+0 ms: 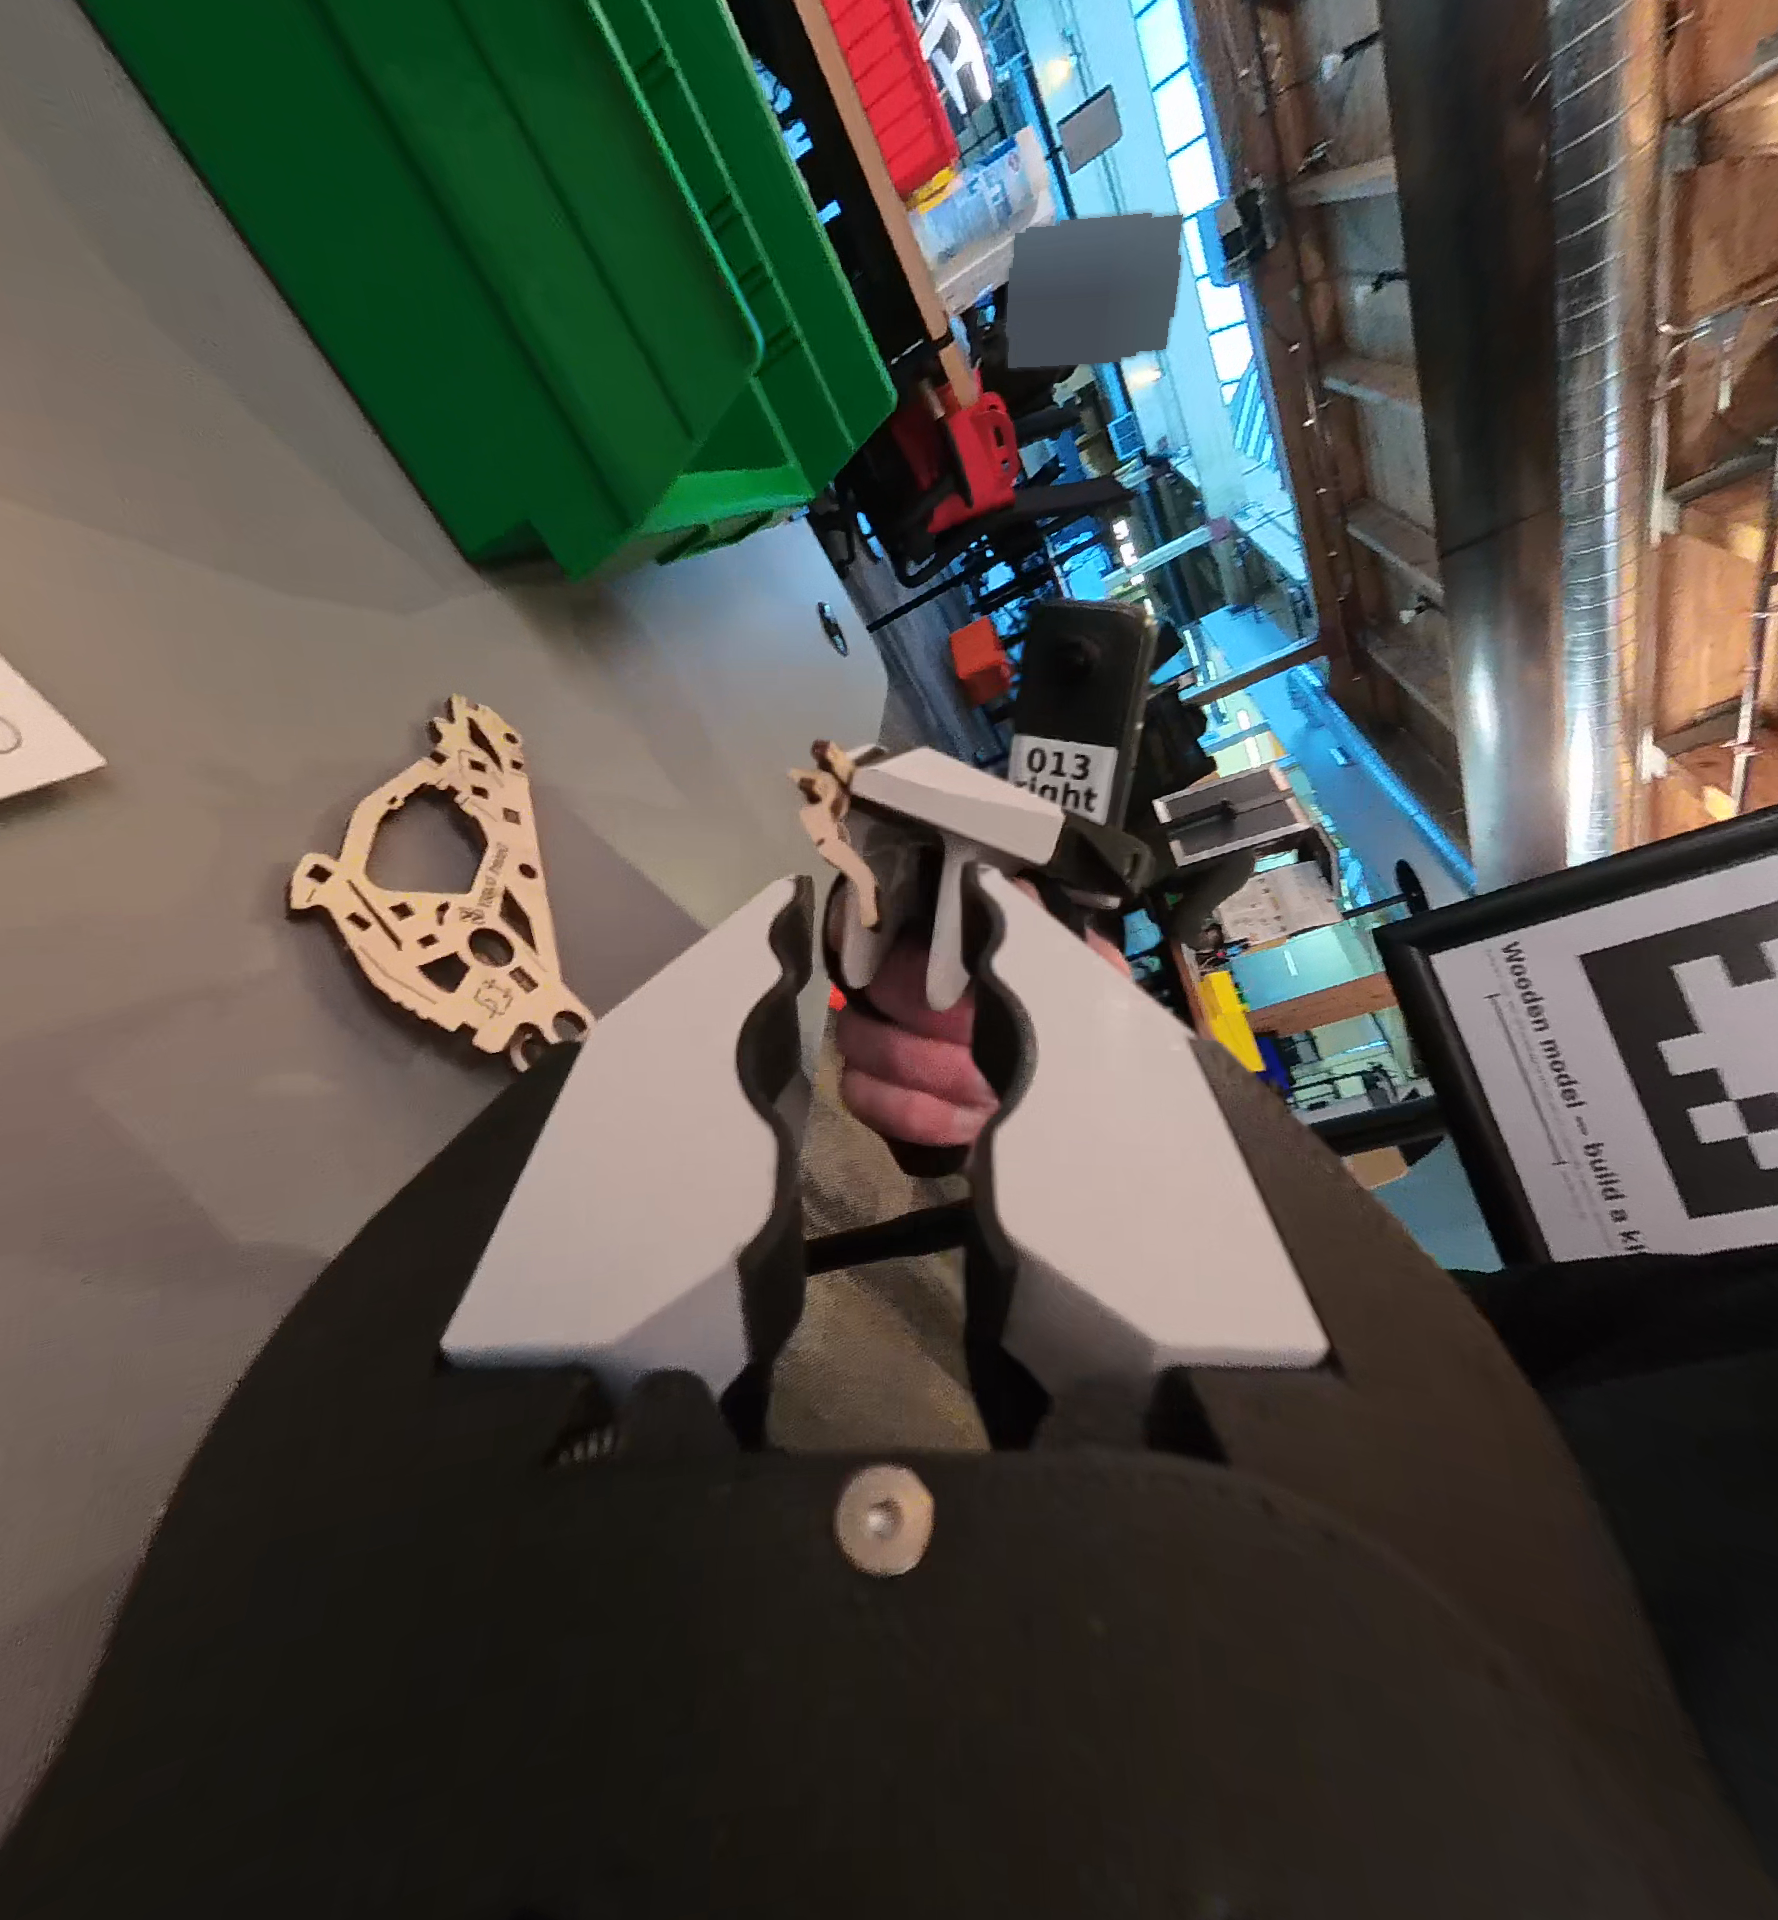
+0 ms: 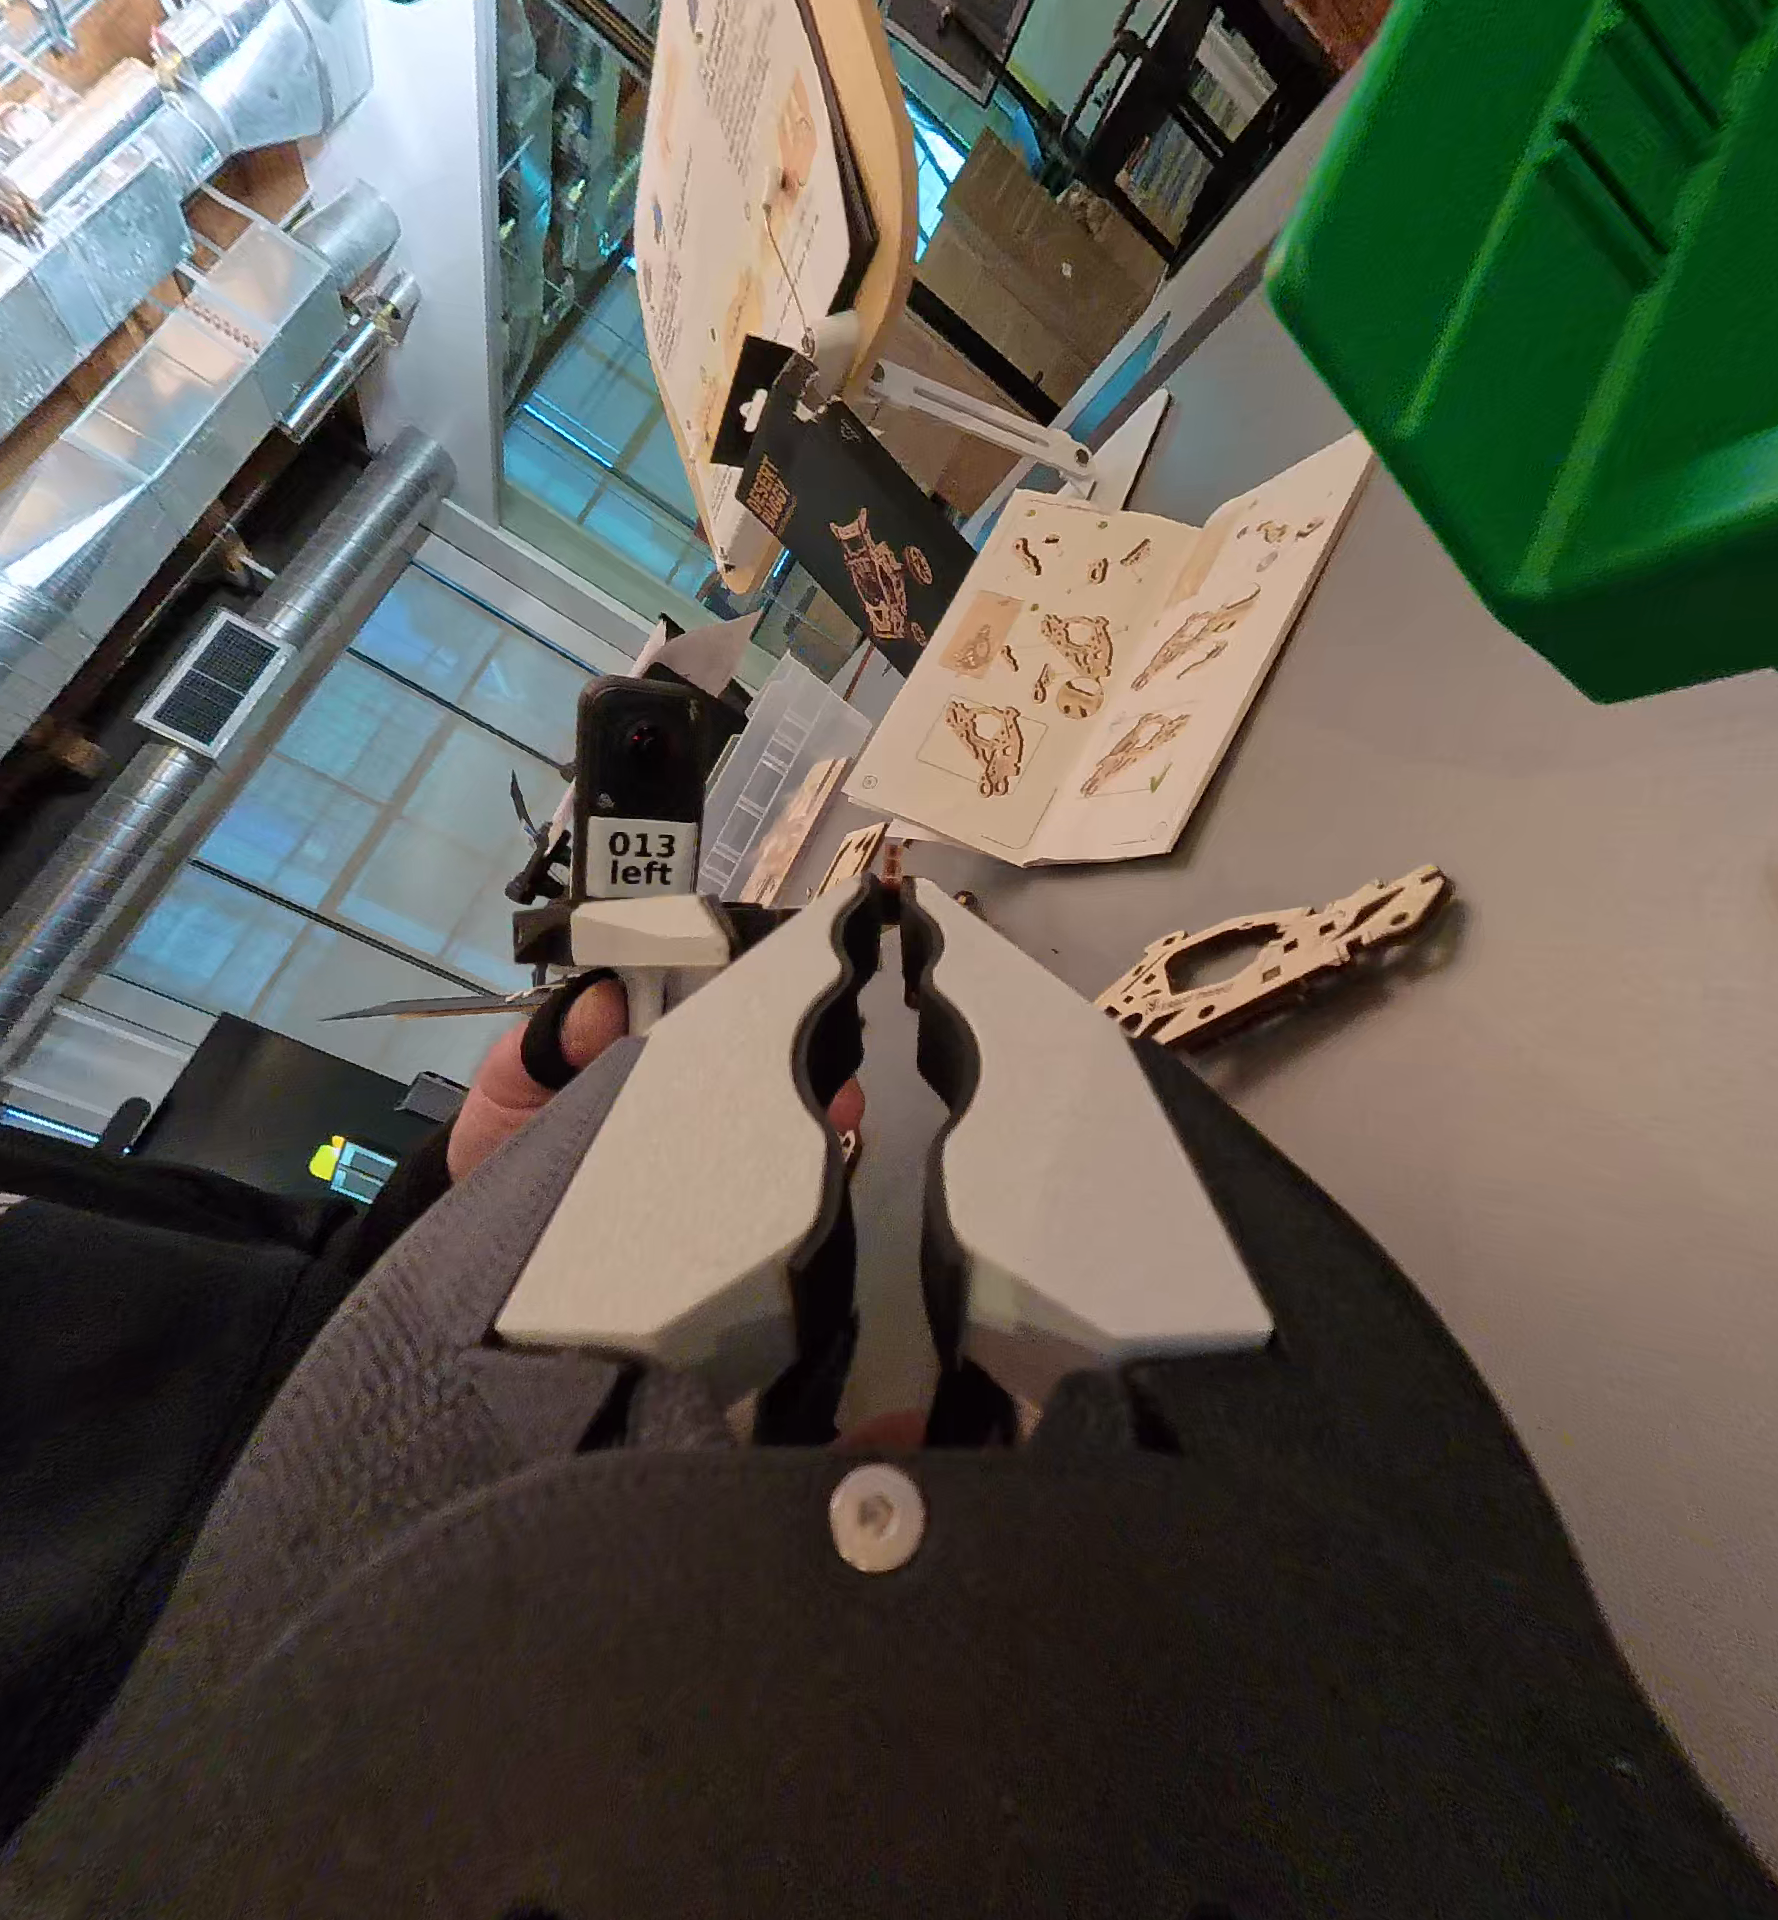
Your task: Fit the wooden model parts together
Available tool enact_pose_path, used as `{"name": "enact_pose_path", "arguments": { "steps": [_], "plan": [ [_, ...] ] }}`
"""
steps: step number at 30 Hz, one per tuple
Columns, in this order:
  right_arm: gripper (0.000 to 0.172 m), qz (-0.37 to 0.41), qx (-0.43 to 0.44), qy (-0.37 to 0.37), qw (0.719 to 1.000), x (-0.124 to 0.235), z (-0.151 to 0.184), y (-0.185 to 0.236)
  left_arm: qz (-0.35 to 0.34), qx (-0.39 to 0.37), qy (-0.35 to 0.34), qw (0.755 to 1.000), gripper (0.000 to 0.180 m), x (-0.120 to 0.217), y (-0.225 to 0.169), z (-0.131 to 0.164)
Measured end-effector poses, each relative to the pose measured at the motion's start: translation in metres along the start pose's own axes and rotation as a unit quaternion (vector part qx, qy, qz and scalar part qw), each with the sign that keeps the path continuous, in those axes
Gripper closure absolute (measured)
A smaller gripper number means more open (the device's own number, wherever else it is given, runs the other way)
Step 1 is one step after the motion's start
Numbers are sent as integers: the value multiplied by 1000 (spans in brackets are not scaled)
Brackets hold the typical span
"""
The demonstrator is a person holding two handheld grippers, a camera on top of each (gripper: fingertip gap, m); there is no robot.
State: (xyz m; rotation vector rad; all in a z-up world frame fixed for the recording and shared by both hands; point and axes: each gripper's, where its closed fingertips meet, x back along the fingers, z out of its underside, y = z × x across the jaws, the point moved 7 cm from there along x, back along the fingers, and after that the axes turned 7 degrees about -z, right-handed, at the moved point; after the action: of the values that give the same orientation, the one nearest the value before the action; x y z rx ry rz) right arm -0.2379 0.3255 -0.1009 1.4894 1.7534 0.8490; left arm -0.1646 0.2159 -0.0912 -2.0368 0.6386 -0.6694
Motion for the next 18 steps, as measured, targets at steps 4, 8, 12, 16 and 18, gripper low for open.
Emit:
{"name": "enact_pose_path", "arguments": {
  "steps": [4, 8, 12, 16, 18],
  "plan": [
    [171, -3, 15, 0, 1000, 0, -1, 5, 4, 3, 1, 1000, 166, -1, -1, -1],
    [171, -12, 9, -11, 1000, 0, -2, 7, 11, 6, 2, 1000, 177, -3, -2, 0],
    [172, -29, 1, -38, 999, 0, 0, 9, 19, 5, -3, 1000, 178, -2, -6, -1],
    [172, -21, 7, -56, 998, 0, 2, 11, 18, 10, -6, 1000, 179, -1, -7, 1],
    [172, -18, 9, -66, 998, 0, 3, 13, 18, 8, -8, 1000, 179, -1, -8, 1]
  ]
}}
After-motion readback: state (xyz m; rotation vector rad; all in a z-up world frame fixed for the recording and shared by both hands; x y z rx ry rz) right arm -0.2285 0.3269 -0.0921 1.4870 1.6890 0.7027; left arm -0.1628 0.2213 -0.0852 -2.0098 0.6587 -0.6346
